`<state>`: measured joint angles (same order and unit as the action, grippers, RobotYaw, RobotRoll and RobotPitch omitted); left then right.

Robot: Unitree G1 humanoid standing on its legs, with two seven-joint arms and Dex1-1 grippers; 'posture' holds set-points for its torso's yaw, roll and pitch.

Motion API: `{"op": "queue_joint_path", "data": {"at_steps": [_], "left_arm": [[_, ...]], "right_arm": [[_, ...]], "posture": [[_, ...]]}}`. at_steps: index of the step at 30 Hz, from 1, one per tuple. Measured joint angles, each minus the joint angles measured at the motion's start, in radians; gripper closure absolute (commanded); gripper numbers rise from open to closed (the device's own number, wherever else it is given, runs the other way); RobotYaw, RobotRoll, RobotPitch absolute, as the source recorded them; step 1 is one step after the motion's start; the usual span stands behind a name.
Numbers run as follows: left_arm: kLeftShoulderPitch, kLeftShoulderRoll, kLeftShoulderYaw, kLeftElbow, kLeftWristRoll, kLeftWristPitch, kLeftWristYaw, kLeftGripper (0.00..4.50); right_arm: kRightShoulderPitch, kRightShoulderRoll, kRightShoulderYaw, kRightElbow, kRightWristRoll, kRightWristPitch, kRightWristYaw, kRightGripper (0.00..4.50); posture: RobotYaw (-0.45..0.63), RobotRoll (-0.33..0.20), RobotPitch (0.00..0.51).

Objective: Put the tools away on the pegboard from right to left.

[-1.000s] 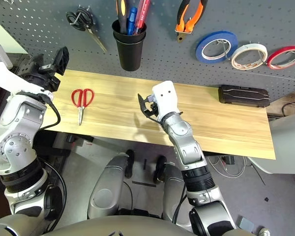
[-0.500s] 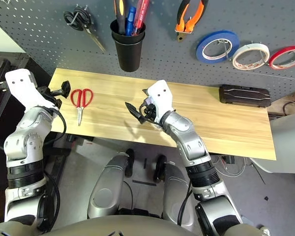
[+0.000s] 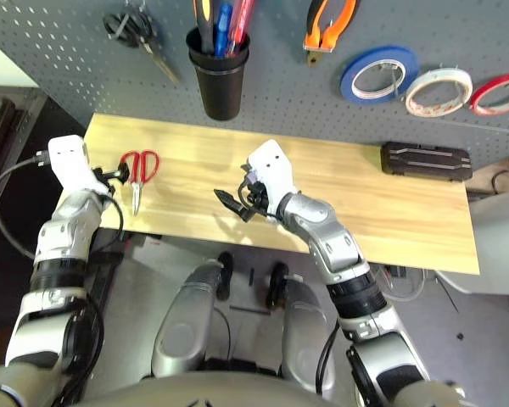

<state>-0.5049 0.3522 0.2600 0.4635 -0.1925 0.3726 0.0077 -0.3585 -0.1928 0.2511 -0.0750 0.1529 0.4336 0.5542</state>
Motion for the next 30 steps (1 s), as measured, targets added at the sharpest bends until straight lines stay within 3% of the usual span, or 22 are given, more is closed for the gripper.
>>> {"op": "queue_joint_path", "data": {"at_steps": [12, 30], "left_arm": [[-0.160, 0.022, 0.041, 0.348, 0.021, -0.179, 0.053, 0.02], [-0.197, 0.058, 0.060, 0.519, 0.041, -0.232, 0.115, 0.02]], "right_arm": [[0.027, -0.003, 0.023, -0.055, -0.016, -0.015, -0.002, 0.00], [0.030, -0.018, 0.023, -0.072, -0.023, -0.015, -0.019, 0.00]], "posture": [[0.16, 0.000, 0.426], [0.15, 0.000, 0.429]]}}
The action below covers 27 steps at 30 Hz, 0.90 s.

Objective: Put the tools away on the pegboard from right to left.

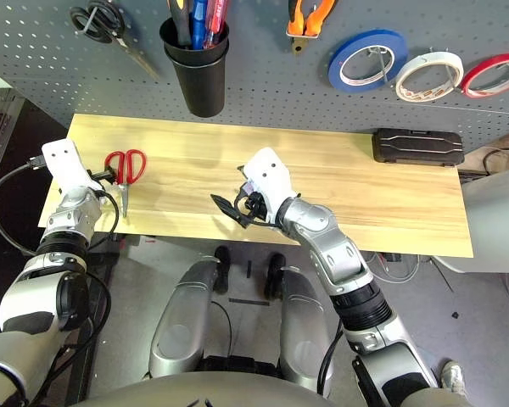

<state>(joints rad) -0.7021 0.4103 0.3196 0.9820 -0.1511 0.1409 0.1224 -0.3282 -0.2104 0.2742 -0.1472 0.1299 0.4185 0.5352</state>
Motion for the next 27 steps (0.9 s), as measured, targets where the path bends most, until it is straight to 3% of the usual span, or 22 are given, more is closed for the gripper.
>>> {"op": "queue_joint_path", "data": {"at_steps": [4, 7, 17, 27], "left_arm": [[-0.008, 0.005, -0.009, 0.017, 0.002, 0.000, -0.014, 0.02], [-0.011, 0.006, -0.017, 0.019, 0.002, 0.014, -0.041, 0.65], [0.015, -0.019, -0.015, -0.052, -0.015, 0.070, -0.104, 4.47], [0.151, -0.097, 0.038, -0.307, -0.086, 0.141, -0.100, 4.47]], "right_arm": [[0.000, -0.006, -0.002, 0.000, -0.008, 0.001, -0.005, 0.00], [0.000, -0.007, -0.002, 0.000, -0.012, 0.002, -0.007, 0.00], [-0.006, -0.027, -0.002, 0.000, -0.017, -0.031, 0.013, 0.00], [-0.027, -0.060, -0.014, 0.074, -0.018, -0.222, 0.091, 0.00]], "posture": [[0.14, 0.000, 0.429], [0.14, 0.000, 0.429], [0.16, 0.000, 0.422], [0.19, 0.000, 0.382]]}}
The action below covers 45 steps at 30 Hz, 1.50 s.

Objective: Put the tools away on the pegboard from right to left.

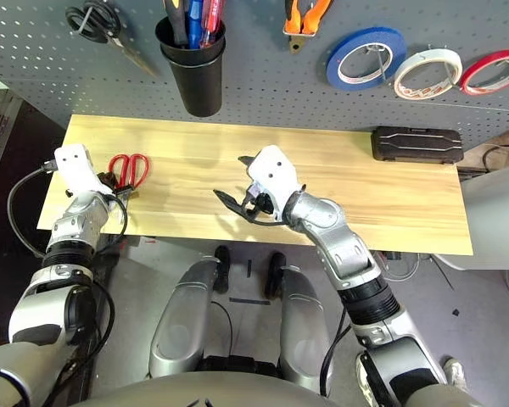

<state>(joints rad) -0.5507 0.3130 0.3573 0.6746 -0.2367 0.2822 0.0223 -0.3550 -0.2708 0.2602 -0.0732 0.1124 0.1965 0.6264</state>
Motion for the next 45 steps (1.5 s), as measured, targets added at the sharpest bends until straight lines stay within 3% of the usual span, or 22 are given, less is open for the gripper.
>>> {"op": "queue_joint_path", "data": {"at_steps": [8, 15, 27, 35, 45], "left_arm": [[0.142, -0.107, 0.047, -0.375, -0.095, 0.068, 0.033, 4.47], [0.202, -0.154, 0.074, -0.653, -0.173, 0.126, 0.074, 4.47], [0.192, -0.151, 0.126, -0.839, -0.270, 0.176, 0.115, 4.47], [0.172, -0.179, 0.132, -1.036, -0.449, 0.214, 0.113, 4.47], [0.192, -0.172, 0.126, -1.147, -0.554, 0.247, 0.141, 4.47]], "right_arm": [[0.004, -0.039, -0.063, 0.071, 0.032, -0.147, 0.060, 0.00], [0.015, -0.009, -0.180, 0.149, 0.129, -0.363, 0.103, 0.00], [0.005, 0.041, -0.192, 0.198, 0.141, -0.441, 0.102, 0.00], [-0.034, 0.097, -0.172, 0.256, 0.155, -0.524, 0.170, 0.00], [-0.071, 0.128, -0.175, 0.318, 0.194, -0.586, 0.220, 0.00]], "posture": [[0.22, 0.000, 0.357], [0.25, 0.000, 0.334], [0.28, 0.000, 0.308], [0.33, 0.000, 0.303], [0.35, 0.000, 0.297]]}}
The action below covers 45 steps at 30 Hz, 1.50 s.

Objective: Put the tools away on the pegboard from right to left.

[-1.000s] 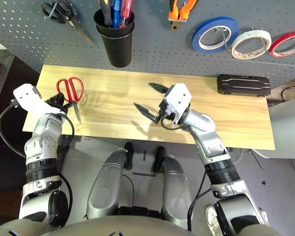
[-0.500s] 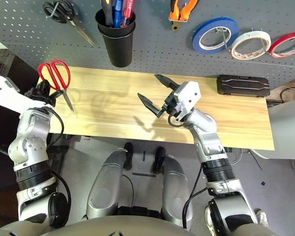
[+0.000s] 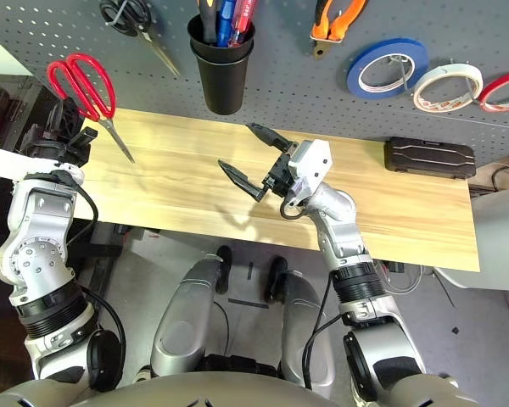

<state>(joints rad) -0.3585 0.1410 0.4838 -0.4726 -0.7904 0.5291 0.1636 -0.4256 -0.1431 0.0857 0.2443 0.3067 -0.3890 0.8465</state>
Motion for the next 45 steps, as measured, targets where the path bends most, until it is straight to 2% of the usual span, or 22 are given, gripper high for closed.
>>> {"op": "queue_joint_path", "data": {"at_steps": [11, 22, 36, 45], "left_arm": [[-0.033, 0.038, -0.010, -0.020, -0.073, 0.009, 0.036, 4.47], [-0.106, 0.047, -0.062, -0.012, -0.081, 0.012, 0.046, 4.47], [-0.157, 0.072, -0.096, 0.161, -0.064, -0.003, -0.045, 4.47], [-0.230, 0.076, -0.105, 0.309, 0.010, -0.061, -0.095, 4.47]], "right_arm": [[-0.009, 0.009, -0.011, 0.010, 0.052, -0.078, 0.064, 0.00], [0.006, 0.032, -0.021, 0.036, 0.055, -0.140, 0.062, 0.00], [0.003, 0.054, -0.021, 0.050, 0.040, -0.165, -0.008, 0.00], [0.003, 0.051, -0.020, 0.050, 0.022, -0.167, -0.042, 0.00]], "posture": [[0.34, 0.000, 0.303], [0.33, 0.000, 0.307], [0.29, 0.000, 0.286], [0.27, 0.000, 0.273]]}}
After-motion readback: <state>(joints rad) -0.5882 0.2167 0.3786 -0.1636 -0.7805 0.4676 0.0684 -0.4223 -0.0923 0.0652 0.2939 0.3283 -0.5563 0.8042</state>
